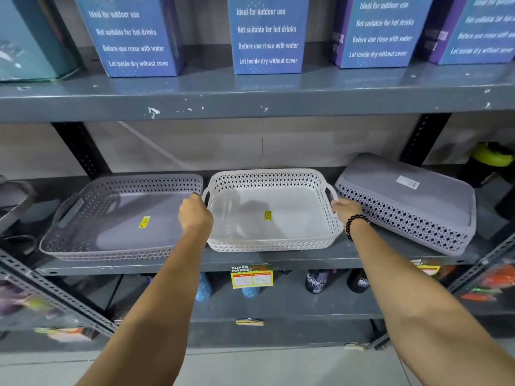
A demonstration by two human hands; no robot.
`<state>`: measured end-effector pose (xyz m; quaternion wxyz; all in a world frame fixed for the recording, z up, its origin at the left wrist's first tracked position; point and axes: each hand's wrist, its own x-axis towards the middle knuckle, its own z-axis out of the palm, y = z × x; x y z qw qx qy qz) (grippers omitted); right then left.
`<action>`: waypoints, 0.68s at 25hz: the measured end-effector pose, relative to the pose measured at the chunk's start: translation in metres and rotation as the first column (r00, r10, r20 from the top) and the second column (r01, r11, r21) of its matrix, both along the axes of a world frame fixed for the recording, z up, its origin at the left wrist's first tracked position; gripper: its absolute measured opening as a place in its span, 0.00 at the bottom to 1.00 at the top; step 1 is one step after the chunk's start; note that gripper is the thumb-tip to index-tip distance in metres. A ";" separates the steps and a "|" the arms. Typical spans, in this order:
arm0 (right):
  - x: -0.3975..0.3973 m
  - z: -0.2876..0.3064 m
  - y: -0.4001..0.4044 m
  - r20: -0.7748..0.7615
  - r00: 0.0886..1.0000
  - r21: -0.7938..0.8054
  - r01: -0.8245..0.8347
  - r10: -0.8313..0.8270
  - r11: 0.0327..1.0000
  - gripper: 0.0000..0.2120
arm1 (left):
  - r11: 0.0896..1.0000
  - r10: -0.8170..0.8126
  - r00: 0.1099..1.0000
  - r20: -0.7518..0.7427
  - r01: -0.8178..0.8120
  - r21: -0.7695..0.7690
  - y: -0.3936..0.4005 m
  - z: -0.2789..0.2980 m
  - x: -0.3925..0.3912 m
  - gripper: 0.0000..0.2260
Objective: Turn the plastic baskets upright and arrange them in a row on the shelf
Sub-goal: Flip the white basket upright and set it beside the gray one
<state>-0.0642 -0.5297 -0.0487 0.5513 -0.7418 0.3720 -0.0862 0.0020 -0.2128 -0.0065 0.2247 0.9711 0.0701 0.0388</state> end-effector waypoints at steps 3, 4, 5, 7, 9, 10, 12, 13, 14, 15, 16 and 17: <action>0.002 -0.001 -0.001 -0.002 1.000 0.004 -0.007 0.007 1.000 0.17 | 1.000 0.006 1.000 -0.007 -0.005 0.019 -0.001 -0.002 0.000 0.11; 0.003 -0.002 -0.001 0.001 1.000 -0.001 -0.008 0.008 1.000 0.16 | 1.000 0.006 1.000 -0.008 -0.006 0.025 -0.001 -0.002 -0.001 0.12; 0.003 -0.001 -0.001 -0.005 1.000 0.000 -0.013 0.013 1.000 0.16 | 0.999 0.006 1.000 -0.006 -0.005 0.034 -0.002 -0.002 -0.001 0.12; 0.002 -0.001 -0.001 -0.021 0.999 -0.002 -0.026 0.026 1.000 0.14 | 0.999 -0.003 1.000 -0.004 0.003 0.052 -0.003 -0.001 -0.002 0.13; 0.002 0.003 -0.001 -0.033 0.999 -0.023 -0.015 0.014 1.000 0.10 | 0.997 -0.021 1.000 0.014 0.020 0.068 -0.006 0.000 -0.003 0.15; 0.002 0.004 0.000 -0.029 1.000 -0.032 -0.001 0.000 0.999 0.09 | 0.997 -0.030 0.999 0.027 0.028 0.066 -0.008 0.002 -0.003 0.15; 0.001 0.011 0.002 0.002 0.999 -0.059 0.044 -0.044 0.997 0.11 | 0.997 -0.061 0.997 0.053 0.059 0.041 -0.018 0.007 -0.002 0.13; -0.001 0.015 0.003 0.033 0.997 -0.076 0.069 -0.066 0.995 0.11 | 0.996 -0.088 0.994 0.068 0.087 0.024 -0.025 0.010 -0.001 0.12; -0.003 0.018 0.004 0.073 0.994 -0.096 0.089 -0.082 0.991 0.12 | 0.993 -0.119 0.990 0.080 0.119 0.002 -0.033 0.012 0.001 0.11; -0.009 0.023 0.003 0.116 0.988 -0.124 0.112 -0.098 0.986 0.13 | 0.986 -0.162 0.983 0.088 0.165 -0.024 -0.045 0.013 0.002 0.11; -0.014 0.028 0.002 0.144 0.984 -0.159 0.127 -0.105 0.979 0.13 | 0.977 -0.202 0.975 0.093 0.207 -0.053 -0.058 0.014 0.002 0.12; -0.020 0.032 -0.001 0.163 0.980 -0.201 0.144 -0.112 0.969 0.13 | 0.965 -0.240 0.966 0.098 0.249 -0.081 -0.072 0.014 0.003 0.13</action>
